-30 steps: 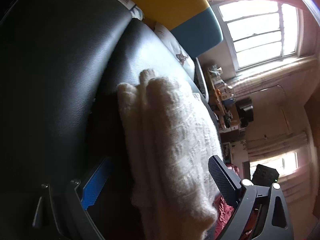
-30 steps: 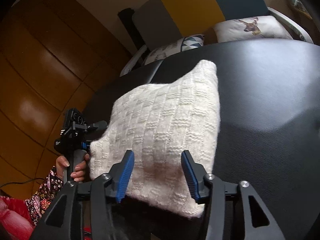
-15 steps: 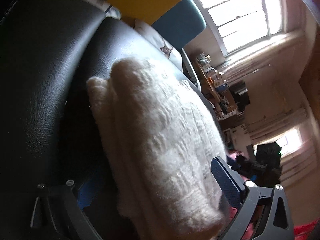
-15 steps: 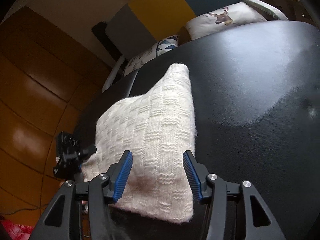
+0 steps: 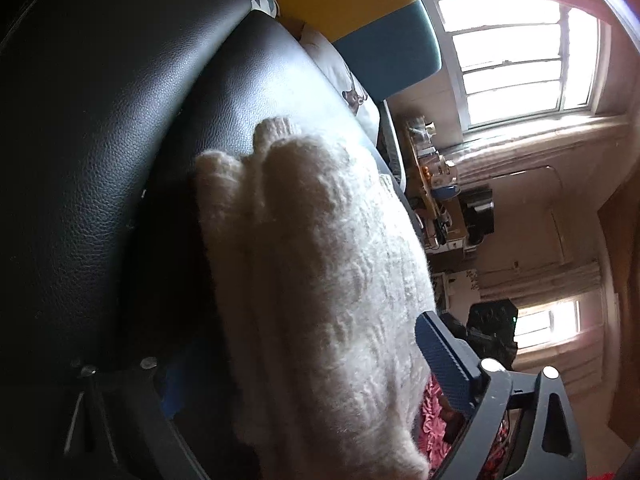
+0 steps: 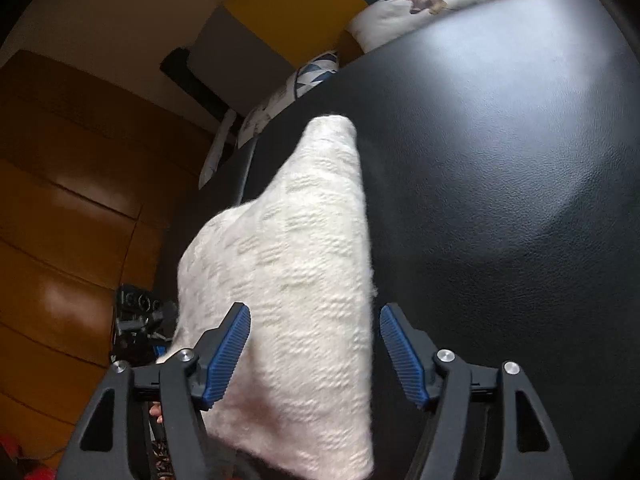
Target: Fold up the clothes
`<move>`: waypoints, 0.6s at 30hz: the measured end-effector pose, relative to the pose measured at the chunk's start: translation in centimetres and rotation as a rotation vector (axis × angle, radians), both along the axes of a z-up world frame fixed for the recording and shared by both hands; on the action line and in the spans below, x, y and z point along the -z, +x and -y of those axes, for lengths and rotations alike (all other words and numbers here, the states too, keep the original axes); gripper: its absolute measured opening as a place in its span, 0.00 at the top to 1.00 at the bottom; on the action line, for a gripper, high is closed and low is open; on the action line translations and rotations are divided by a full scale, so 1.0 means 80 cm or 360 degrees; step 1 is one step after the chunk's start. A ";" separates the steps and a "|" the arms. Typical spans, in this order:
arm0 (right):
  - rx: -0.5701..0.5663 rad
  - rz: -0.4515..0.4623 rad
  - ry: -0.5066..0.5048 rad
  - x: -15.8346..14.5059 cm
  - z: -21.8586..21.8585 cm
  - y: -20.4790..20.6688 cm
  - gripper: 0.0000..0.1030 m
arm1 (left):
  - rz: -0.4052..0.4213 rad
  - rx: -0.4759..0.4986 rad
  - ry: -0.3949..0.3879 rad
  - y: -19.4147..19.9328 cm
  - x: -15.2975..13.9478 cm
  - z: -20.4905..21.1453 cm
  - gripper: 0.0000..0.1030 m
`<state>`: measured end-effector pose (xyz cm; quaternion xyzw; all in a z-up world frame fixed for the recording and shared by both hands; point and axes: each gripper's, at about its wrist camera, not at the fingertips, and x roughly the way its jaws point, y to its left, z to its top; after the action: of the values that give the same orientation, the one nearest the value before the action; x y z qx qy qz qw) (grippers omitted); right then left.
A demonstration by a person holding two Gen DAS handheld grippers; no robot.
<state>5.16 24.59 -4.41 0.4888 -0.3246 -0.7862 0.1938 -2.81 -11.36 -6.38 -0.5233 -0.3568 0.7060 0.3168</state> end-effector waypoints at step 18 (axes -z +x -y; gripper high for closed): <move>-0.0288 0.0171 -0.0351 0.053 0.028 -0.066 0.22 | -0.0021 0.0149 -0.0159 -0.008 -0.011 -0.005 0.24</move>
<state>-0.13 22.32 -8.67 0.5332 -0.3737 -0.6977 0.2988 -3.46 -10.94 -5.50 -0.5501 -0.2942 0.7107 0.3252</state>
